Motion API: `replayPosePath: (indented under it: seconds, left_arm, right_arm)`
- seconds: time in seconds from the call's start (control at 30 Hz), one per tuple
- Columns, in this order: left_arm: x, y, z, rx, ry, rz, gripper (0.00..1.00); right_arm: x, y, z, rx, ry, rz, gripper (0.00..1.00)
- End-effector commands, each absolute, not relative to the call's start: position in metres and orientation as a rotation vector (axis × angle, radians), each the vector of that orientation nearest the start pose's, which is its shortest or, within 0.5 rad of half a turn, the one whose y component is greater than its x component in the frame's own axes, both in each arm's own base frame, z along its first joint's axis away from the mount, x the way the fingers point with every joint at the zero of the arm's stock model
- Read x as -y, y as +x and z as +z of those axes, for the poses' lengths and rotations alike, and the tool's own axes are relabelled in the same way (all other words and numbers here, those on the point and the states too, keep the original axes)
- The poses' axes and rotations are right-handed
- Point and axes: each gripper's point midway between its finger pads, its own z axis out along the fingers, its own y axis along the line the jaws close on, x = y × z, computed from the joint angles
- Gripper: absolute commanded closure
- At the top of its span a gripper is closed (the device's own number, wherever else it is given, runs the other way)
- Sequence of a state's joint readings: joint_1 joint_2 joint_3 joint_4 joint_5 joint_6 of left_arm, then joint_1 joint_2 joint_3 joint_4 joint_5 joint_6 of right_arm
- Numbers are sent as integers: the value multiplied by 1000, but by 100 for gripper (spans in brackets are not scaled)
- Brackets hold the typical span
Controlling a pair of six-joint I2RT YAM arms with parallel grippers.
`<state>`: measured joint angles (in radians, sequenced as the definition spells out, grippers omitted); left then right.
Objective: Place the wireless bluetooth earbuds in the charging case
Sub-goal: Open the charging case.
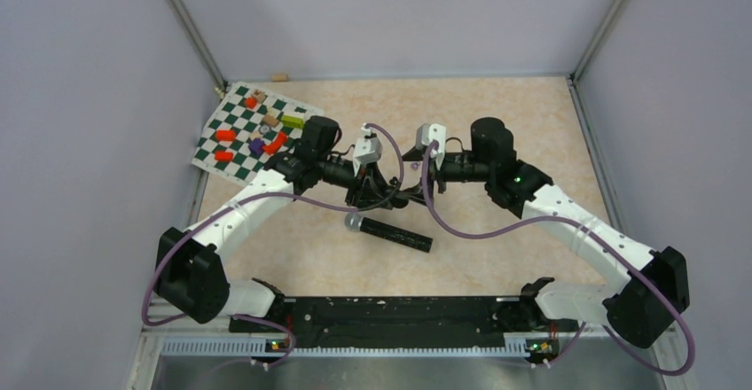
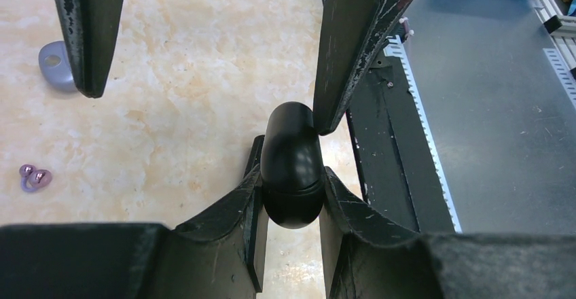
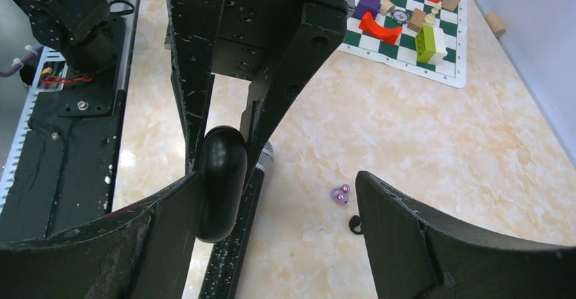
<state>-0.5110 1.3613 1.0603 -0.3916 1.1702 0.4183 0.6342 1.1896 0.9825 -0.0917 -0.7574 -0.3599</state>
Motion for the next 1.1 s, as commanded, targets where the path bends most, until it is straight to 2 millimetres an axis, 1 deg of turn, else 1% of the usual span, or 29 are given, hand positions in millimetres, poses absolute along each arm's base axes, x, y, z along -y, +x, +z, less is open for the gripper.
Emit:
replayPosePath:
  seconds: [0.0,0.2,0.33,0.47,0.57,0.63,0.8,1.07]
  left_arm:
    - [291,194,251,-1368,1456,-1343,100]
    - [291,194,251,-1369,1456,-1345,100]
    - [291,194,251,-1369,1457,-1345,100]
    - [292,194,251,-1370,1457,-1350,100]
    - [292,194,251,-1368,1458,-1352,100]
    - [292,194,251,-1369,1458,-1355,100]
    - [292,194,250,-1367,1459,-1356,100]
    - [292,192,252,-1359,1462,-1364,100]
  right_arm:
    - [-304,238,289,-1250,-1309,797,19]
    - [-293,257,300,-1242,-1243,644,19]
    - [-290,258,307,-1226,-1224,622,18]
    - [-292,252,312,-1221,-1226,661,17]
    - [-297,240,313,-1220,-1241,753,16]
    - [-301,236,312,-1230,-1242,801,16]
    - [-307,236,303,-1255,-1253,846,15]
    - [-309,238,296,-1284,-1243,861,15]
